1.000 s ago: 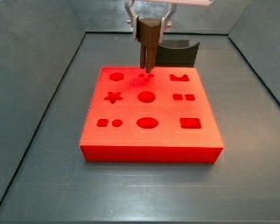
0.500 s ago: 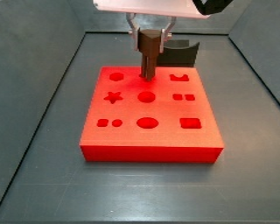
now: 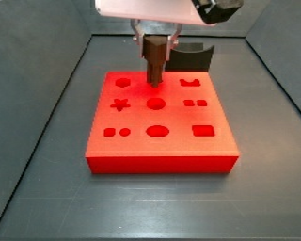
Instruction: Insert the 3 prong object.
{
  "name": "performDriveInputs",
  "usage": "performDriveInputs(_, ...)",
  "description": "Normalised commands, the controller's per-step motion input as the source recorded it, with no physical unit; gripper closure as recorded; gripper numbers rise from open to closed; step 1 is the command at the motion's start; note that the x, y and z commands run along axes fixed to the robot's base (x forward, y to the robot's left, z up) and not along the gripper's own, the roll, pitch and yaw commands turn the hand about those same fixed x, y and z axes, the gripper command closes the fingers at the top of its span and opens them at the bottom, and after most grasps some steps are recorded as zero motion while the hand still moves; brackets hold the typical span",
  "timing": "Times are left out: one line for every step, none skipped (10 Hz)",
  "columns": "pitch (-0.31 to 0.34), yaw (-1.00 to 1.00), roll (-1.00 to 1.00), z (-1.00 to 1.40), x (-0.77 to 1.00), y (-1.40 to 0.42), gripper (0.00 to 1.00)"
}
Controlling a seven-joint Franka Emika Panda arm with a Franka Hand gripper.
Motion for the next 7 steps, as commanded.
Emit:
performDriveInputs(-0.077,0.0,0.0,-0.27,0.0,-0.01,1.0)
performDriveInputs(-0.111,-0.01,0.07,-0.46,0.0,-0.05,1.0)
performDriveInputs(-0.187,0.0,0.16,-0.76,0.0,-0.06,1.0)
performDriveInputs(-0.166,-0.01,0.17,-0.79,0.0,-0.06,1.0)
performDriveInputs(-0.156,-0.01,0.2,-0.77,0.0,-0.03,1.0)
performDriveInputs(-0.149,-0.02,0.22,-0.73,0.0,-0.01,1.0)
performDriveInputs(-0.153,-0.01,0.23,-0.71,0.0,-0.01,1.0)
